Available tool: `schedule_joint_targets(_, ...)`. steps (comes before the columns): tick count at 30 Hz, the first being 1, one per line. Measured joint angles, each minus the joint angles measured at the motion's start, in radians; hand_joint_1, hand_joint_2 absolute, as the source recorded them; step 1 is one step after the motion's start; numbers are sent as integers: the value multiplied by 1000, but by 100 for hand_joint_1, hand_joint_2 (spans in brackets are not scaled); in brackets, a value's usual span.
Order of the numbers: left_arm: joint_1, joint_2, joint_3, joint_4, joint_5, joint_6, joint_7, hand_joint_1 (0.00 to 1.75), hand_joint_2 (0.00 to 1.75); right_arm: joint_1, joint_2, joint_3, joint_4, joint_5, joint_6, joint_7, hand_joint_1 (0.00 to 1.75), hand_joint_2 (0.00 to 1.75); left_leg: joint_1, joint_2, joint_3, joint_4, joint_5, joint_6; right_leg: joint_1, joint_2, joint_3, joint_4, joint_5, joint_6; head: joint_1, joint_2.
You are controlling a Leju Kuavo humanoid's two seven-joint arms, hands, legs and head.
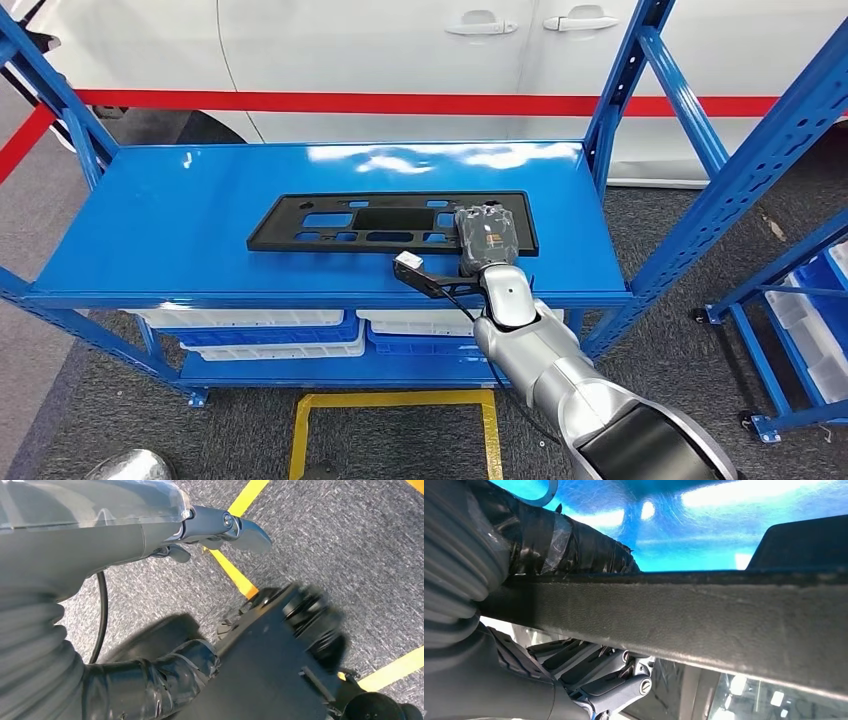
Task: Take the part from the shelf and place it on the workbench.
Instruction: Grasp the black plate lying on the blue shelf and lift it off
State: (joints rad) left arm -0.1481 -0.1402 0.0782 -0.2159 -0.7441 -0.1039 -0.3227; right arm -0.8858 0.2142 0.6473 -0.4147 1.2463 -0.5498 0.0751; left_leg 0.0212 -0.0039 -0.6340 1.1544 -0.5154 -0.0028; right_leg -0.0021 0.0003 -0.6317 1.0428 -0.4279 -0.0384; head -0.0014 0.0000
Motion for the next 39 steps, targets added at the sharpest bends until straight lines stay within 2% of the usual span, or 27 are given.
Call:
schedule_joint_targets(2, -2, 1, 0, 0, 0, 0, 0, 0, 175, -1, 0, -1, 0, 0, 0, -1, 175, 175, -8, 0, 56, -99, 38, 15, 5, 0, -7, 4, 6, 5, 0, 0)
schedule_joint_targets(4, -3, 2, 0, 0, 1, 0, 1, 0, 175, -1, 0, -2, 0, -1, 0, -2, 175, 175, -15, -1, 64, -124, 46, 21, 4, 0, -12, 3, 14, 18, 0, 0)
schedule_joint_targets(6, -1, 2, 0, 0, 1, 0, 1, 0, 175, -1, 0, -3, 0, -2, 0, -3, 175, 175, -12, 0, 59, -135, 62, 27, 4, 1, -16, 1, 17, 31, 1, 0)
schedule_joint_targets(7, -1, 2, 0, 0, 1, 1, 1, 0, 175, -1, -1, -3, 0, -2, 0, -3, 175, 175, -9, 2, 56, -143, 72, 32, 5, 1, -22, 13, 2, 36, 1, 0)
schedule_joint_targets(8, -2, 2, 0, 0, 1, 1, 1, 0, 175, -2, -1, -4, 0, -2, 0, -4, 175, 175, -6, 4, 52, -152, 83, 37, 5, 1, -34, 43, -28, 41, 2, 0)
schedule_joint_targets(10, -3, 2, 0, 0, 1, 2, 0, 0, 175, -2, -2, -6, 0, -2, -1, -6, 175, 175, -5, 6, 36, -154, 97, 43, 1, 1, -72, 157, -114, 49, 3, 0)
schedule_joint_targets(11, -3, 1, 0, 0, 1, 2, 0, 0, 175, 0, -2, -7, 0, -2, -1, -6, 175, 175, -5, 7, 25, -152, 104, 44, -1, 1, -89, 218, -146, 52, 3, 0)
schedule_joint_targets(12, -3, 1, 0, 0, 1, 2, 0, 0, 175, 2, -3, -8, 1, -2, -1, -6, 175, 175, -6, 7, 15, -149, 109, 43, -3, 1, -94, 256, -161, 55, 3, 0)
schedule_joint_targets(13, -2, 1, 0, 0, 1, 2, 0, 0, 175, 3, -3, -8, 1, -2, -1, -6, 175, 175, -5, 7, 4, -146, 114, 42, -6, 1, -82, 259, -156, 57, 3, 0)
schedule_joint_targets(14, -2, 1, 0, 0, 1, 2, 0, 0, 175, 3, -3, -9, 1, -1, -1, -6, 175, 175, -5, 7, -6, -142, 119, 41, -8, 0, -51, 225, -136, 57, 3, 0)
schedule_joint_targets(16, -2, 0, 0, 0, 1, 2, 0, 0, 175, 1, -3, -10, 1, 0, -1, -7, 175, 175, -6, 6, -23, -132, 127, 33, -9, 1, 40, 90, -98, 53, 2, 0)
schedule_joint_targets(17, -2, 0, 0, 0, 1, 2, 0, 0, 175, -1, -2, -10, 0, 1, -2, -8, 175, 175, -6, 6, -29, -129, 131, 28, -7, 1, 72, 38, -86, 49, 3, 0)
schedule_joint_targets(18, -2, 0, 0, 0, 1, 2, 0, 0, 175, -3, -2, -10, 0, 3, -2, -8, 175, 175, -7, 6, -32, -128, 136, 22, -4, 2, 89, 5, -82, 45, 3, 0)
schedule_joint_targets(21, -2, -1, 0, 0, 1, 2, 0, 0, 175, -4, 0, -10, -1, 5, -3, -10, 175, 175, -7, 5, -36, -131, 151, 3, -2, 1, 82, -9, -67, 26, 4, 0)
schedule_joint_targets(22, -1, -1, 0, 0, 2, 2, 0, 0, 175, -3, 1, -10, -1, 6, -3, -10, 175, 175, -6, 4, -44, -121, 138, -2, -4, -1, 77, -12, -58, 16, 3, 0)
schedule_joint_targets(24, 0, -1, 0, 0, 4, 2, 0, 0, 175, -3, 4, -10, -1, 8, -4, -11, 175, 175, -3, 3, -74, -47, 69, -11, -9, -5, 61, -18, -38, 0, 3, 0)
schedule_joint_targets(26, 1, -1, 0, 0, 8, 2, -1, 0, 175, 2, 5, -10, -1, 8, -7, -14, 175, 175, -2, 3, -112, 81, -14, -18, -7, -5, 39, -18, -22, -5, 3, 0)
schedule_joint_targets(27, 1, -1, 0, 0, 10, 3, -1, 0, 175, 7, 5, -10, -1, 9, -8, -15, 175, 175, -1, 3, -120, 129, -33, -20, -7, -5, 29, -17, -15, -4, 3, 0)
schedule_joint_targets(28, 2, -1, 0, 0, 11, 3, -1, 0, 175, 12, 6, -10, -1, 10, -9, -17, 175, 175, -1, 3, -114, 149, -34, -22, -6, -5, 20, -16, -8, -3, 3, 0)
schedule_joint_targets(29, 2, -1, 0, 0, 12, 3, -1, 0, 175, 17, 6, -10, -1, 11, -10, -18, 175, 175, -1, 3, -86, 127, -17, -21, -6, -5, 11, -15, -2, -1, 2, 0)
schedule_joint_targets(30, 2, -1, 0, 0, 13, 3, -2, 0, 175, 21, 6, -10, -1, 13, -10, -18, 175, 175, -1, 4, -42, 71, 8, -19, -6, -5, 4, -13, 3, 2, 2, 0)
schedule_joint_targets(32, 0, 0, 0, 0, 14, 4, -3, 0, 175, 25, 8, -10, -1, 16, -11, -19, 175, 175, -3, 3, 52, -69, 31, -11, -5, -5, -8, -8, 12, 10, 3, 0)
schedule_joint_targets(33, -1, 0, 0, 0, 15, 4, -3, 0, 175, 26, 9, -10, -2, 16, -11, -20, 175, 175, -6, 3, 77, -112, 32, -6, -4, -5, -11, -7, 16, 16, 3, 0)
schedule_joint_targets(35, -1, 0, 0, 0, 15, 3, -4, 0, 175, 27, 11, -10, -2, 17, -13, -21, 175, 175, -11, 1, 86, -134, 34, 4, -3, -5, -15, -8, 26, 28, 3, 0)
schedule_joint_targets(37, 0, 0, 0, 0, 16, 3, -4, 0, 175, 28, 13, -10, -2, 17, -14, -21, 175, 175, -7, 3, 81, -144, 47, 18, -3, -3, -21, -5, 26, 40, 3, 0)
schedule_joint_targets(38, -1, 0, 0, 0, 16, 3, -4, 0, 175, 28, 13, -10, -2, 17, -14, -21, 175, 175, -4, 4, 77, -149, 56, 25, -3, -2, -30, 13, 8, 45, 4, 0)
schedule_joint_targets(39, -1, -1, 0, 0, 16, 3, -4, 0, 175, 28, 13, -10, -2, 18, -14, -21, 175, 175, -2, 5, 71, -153, 64, 32, -3, -1, -45, 49, -23, 50, 4, 0)
